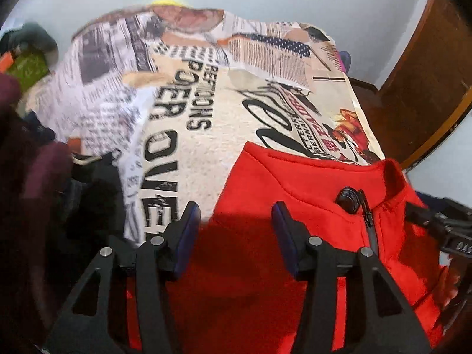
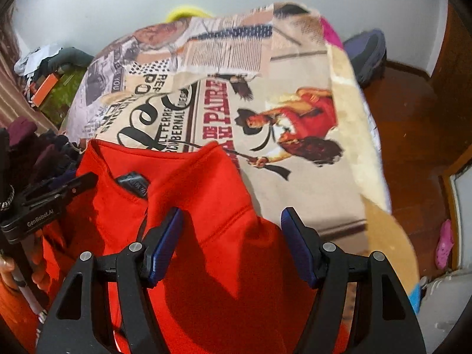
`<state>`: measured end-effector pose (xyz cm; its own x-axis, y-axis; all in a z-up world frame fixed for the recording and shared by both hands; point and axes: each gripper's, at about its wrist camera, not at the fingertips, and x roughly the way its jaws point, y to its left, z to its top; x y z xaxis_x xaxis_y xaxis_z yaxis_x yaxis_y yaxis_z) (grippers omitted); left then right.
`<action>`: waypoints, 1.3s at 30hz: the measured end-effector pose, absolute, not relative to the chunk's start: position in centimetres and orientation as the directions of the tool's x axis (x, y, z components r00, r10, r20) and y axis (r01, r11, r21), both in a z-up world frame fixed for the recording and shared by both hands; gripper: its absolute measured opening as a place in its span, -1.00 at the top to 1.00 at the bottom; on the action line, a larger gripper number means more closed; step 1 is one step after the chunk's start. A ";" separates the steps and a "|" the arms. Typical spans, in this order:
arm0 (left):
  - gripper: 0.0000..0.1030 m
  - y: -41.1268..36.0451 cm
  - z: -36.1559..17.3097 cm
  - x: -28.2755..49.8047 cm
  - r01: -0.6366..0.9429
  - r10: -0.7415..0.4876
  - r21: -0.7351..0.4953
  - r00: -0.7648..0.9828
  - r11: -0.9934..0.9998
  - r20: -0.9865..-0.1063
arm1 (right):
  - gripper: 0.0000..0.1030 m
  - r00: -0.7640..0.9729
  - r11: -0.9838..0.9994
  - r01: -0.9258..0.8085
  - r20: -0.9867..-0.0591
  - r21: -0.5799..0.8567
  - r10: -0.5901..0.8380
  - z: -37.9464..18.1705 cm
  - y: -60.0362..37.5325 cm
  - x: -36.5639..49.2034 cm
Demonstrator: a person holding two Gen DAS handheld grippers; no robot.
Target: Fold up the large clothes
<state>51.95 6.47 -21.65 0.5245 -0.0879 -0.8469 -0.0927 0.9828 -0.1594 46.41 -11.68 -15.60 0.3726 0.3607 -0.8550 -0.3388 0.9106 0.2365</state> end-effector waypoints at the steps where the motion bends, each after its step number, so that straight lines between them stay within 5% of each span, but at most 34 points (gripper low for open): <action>1: 0.00 6.4 -21.8 52.0 -0.089 -0.095 -0.166 0.530 0.982 -0.843 | -0.27 0.369 0.911 -0.340 -0.858 0.233 0.357 -15.9 -11.5 46.6; 5: 0.04 6.0 -21.7 52.1 -0.045 -0.123 -0.176 0.546 0.983 -0.829 | -0.11 0.390 0.908 -0.377 -0.857 0.185 0.336 -16.2 -10.6 46.3; 7: 0.21 5.8 -21.5 51.9 -0.027 -0.130 -0.173 0.549 0.985 -0.826 | 0.23 0.401 0.899 -0.406 -0.853 0.162 0.335 -16.0 -10.2 45.6; 9: 0.63 5.3 -21.3 51.6 -0.009 -0.122 -0.152 0.546 0.988 -0.829 | 0.44 0.420 0.903 -0.412 -0.854 0.123 0.308 -15.7 -10.0 45.1; 12: 0.85 4.3 -20.5 50.7 0.019 -0.087 -0.091 0.555 0.996 -0.827 | 0.84 0.419 0.907 -0.396 -0.851 0.143 0.317 -15.3 -10.6 45.2; 16: 0.86 3.3 -17.7 48.2 0.062 -0.076 -0.049 0.607 0.997 -0.791 | 0.85 0.409 0.892 -0.376 -0.818 0.252 0.404 -13.2 -11.9 43.8; 28: 0.86 2.3 -8.7 36.9 0.174 -0.141 -0.020 0.715 0.984 -0.685 | 0.85 0.512 0.831 -0.526 -0.712 0.183 0.481 -4.8 -12.1 32.3; 39: 0.86 3.2 -11.9 27.5 0.251 -0.222 -0.075 0.633 0.965 -0.741 | 0.85 0.451 0.820 -0.517 -0.736 0.246 0.505 -8.1 -14.1 24.7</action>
